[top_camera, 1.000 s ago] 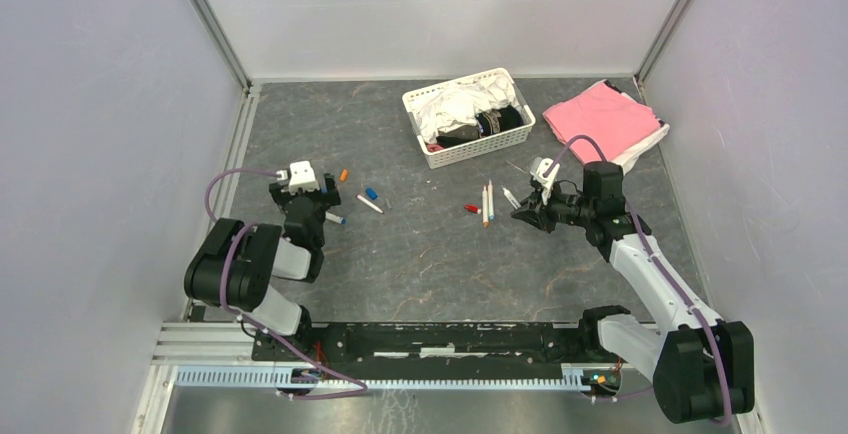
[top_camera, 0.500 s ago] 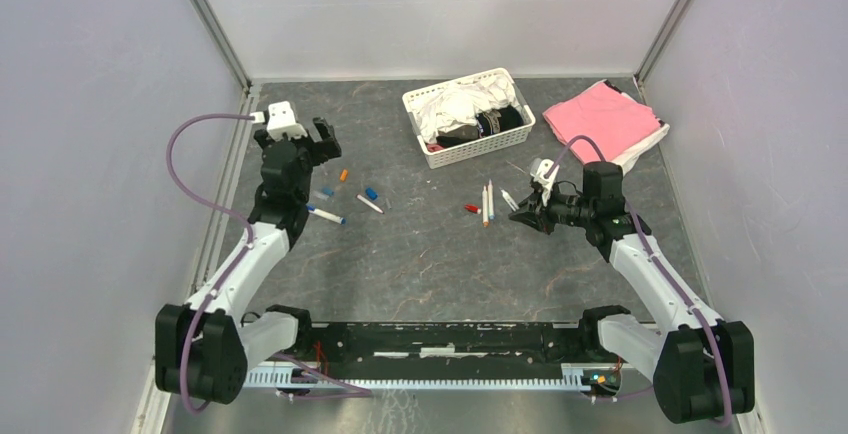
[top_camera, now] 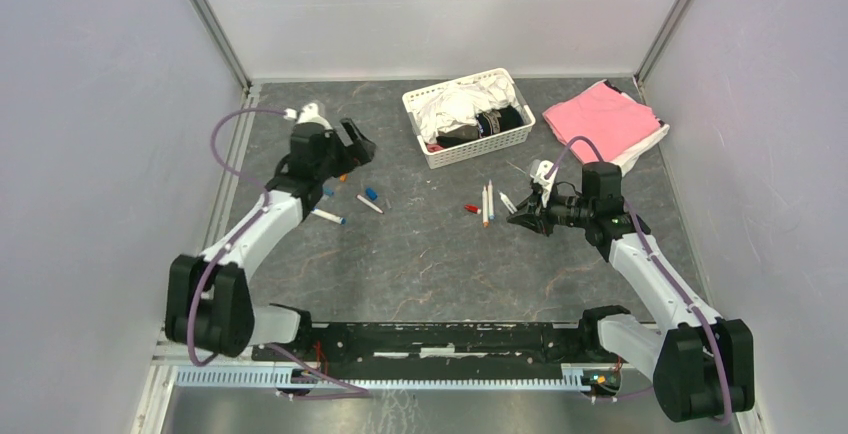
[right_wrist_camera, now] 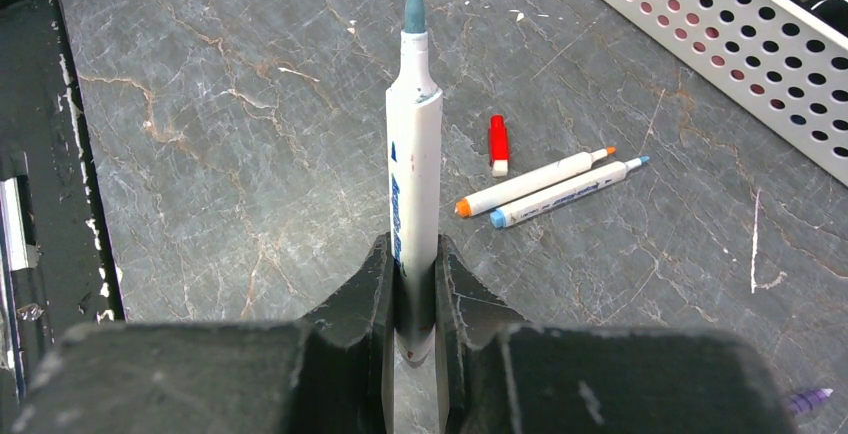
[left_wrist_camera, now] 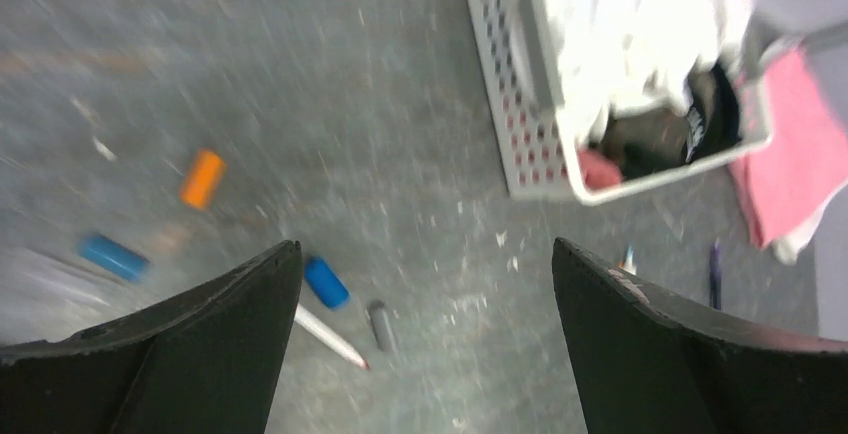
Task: Insert the pens into the pen caps
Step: Insert the pen cap onto the pen.
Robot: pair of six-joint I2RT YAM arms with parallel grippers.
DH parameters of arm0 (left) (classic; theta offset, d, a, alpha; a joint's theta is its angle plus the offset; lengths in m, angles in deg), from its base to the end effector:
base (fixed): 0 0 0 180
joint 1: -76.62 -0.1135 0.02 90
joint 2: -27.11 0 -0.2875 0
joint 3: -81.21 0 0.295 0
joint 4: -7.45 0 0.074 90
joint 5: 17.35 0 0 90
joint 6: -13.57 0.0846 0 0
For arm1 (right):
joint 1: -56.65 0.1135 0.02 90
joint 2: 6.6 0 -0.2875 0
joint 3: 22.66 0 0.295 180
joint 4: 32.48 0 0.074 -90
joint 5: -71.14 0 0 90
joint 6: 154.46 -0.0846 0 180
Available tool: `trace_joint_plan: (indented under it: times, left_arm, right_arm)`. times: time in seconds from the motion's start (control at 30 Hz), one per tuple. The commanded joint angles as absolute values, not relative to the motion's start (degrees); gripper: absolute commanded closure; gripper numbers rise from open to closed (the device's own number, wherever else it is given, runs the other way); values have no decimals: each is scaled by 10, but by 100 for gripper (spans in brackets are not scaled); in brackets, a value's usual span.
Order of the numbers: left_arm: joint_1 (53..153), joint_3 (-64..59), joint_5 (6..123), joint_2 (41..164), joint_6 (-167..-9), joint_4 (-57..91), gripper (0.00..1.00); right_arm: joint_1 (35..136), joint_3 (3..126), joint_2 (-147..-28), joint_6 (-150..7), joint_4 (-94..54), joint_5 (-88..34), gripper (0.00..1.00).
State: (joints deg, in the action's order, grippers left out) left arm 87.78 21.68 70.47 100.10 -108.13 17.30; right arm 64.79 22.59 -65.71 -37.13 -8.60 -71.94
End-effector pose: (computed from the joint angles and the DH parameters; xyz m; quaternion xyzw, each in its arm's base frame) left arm 0.3608 -0.0745 0.2570 -0.1386 0.8237 -0.2156 0.5058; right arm 0.2453 0.1034 0.2132 -0.4321 0.7051 0.3299 0.4554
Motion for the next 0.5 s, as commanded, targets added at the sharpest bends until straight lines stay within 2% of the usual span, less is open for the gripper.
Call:
trace_joint_plan:
  times: [0.0,0.03,0.13,0.17,0.2,0.27,0.47]
  left_arm:
    - [994,140,795,1073,-1156,296,0]
    - [1022,113,842,1100,-1164,334,1]
    - [1068,35,959,1187,-1197,440,23]
    - [1077,10,998,1209,-1208,474,35]
    - [1086,-2,1024,1227,-1219,493,40]
    - [1103,-15,1058,1255,-1228,506,41]
    - [1105,-28,1058,1295,-1238,508,44]
  right_arm:
    - [650,246,-660,-366,-89,-730,100]
    - [649,246,-662,-366,-89,-730,100]
    - [649,247,-662,-365,-86,-730,100]
    - [649,247,-661,-365,-86,-730,100]
    - [649,247,-661,-365,-86,-730,100]
    - [650,247,-659,-364,-85,-729,100]
    - [649,248,-660,-364,-84,-731,99]
